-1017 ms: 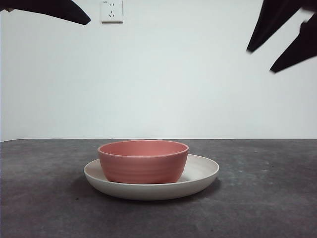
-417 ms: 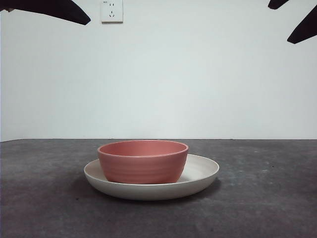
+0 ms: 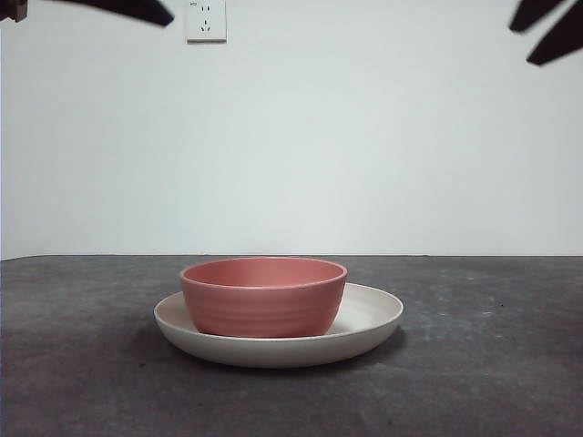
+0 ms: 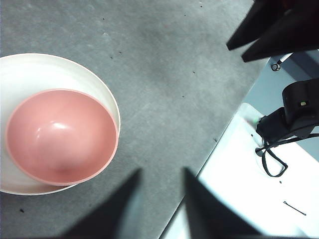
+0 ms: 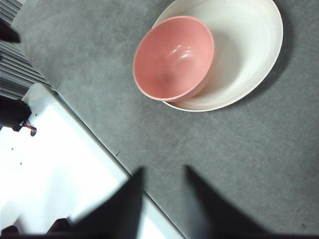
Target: Place the red bowl on the white plate
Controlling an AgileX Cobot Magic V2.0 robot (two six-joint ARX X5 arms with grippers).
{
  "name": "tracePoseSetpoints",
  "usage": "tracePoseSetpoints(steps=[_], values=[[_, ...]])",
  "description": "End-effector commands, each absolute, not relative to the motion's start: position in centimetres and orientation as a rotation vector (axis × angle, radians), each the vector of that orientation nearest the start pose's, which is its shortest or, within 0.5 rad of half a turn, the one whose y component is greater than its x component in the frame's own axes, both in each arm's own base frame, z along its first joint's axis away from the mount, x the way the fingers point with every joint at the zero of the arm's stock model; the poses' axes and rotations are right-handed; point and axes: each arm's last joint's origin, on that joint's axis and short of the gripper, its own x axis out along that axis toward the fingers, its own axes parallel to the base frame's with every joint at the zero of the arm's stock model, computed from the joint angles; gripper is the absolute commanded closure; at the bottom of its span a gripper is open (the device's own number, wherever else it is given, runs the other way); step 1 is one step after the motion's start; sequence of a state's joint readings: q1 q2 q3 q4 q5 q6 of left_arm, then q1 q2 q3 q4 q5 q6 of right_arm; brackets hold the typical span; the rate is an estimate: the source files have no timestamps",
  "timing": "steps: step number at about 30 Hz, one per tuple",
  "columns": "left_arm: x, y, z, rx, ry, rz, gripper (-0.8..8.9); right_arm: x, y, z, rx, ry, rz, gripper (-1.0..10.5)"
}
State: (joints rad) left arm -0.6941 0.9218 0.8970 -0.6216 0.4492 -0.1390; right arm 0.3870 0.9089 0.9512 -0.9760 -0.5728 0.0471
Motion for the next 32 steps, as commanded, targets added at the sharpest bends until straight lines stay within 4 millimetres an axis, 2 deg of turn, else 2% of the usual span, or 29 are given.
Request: tracePoseSetpoints(steps=[1,28,32], values=[[13.2,-12.8,31.3,-0.021,0.733,-1.073,8.04,13.8,7.4,31.4,0.104,0.953,0.889,9.4],[13.1,-12.6,31.5,-0.018,0.716,-1.075,8.04,13.8,7.4,31.4,0.102,0.951,0.89,9.4],[13.5,-11.4,32.7,0.076,0.525,-0.994,8.04,13.8,7.4,31.4,0.102,0.951,0.89,9.4]])
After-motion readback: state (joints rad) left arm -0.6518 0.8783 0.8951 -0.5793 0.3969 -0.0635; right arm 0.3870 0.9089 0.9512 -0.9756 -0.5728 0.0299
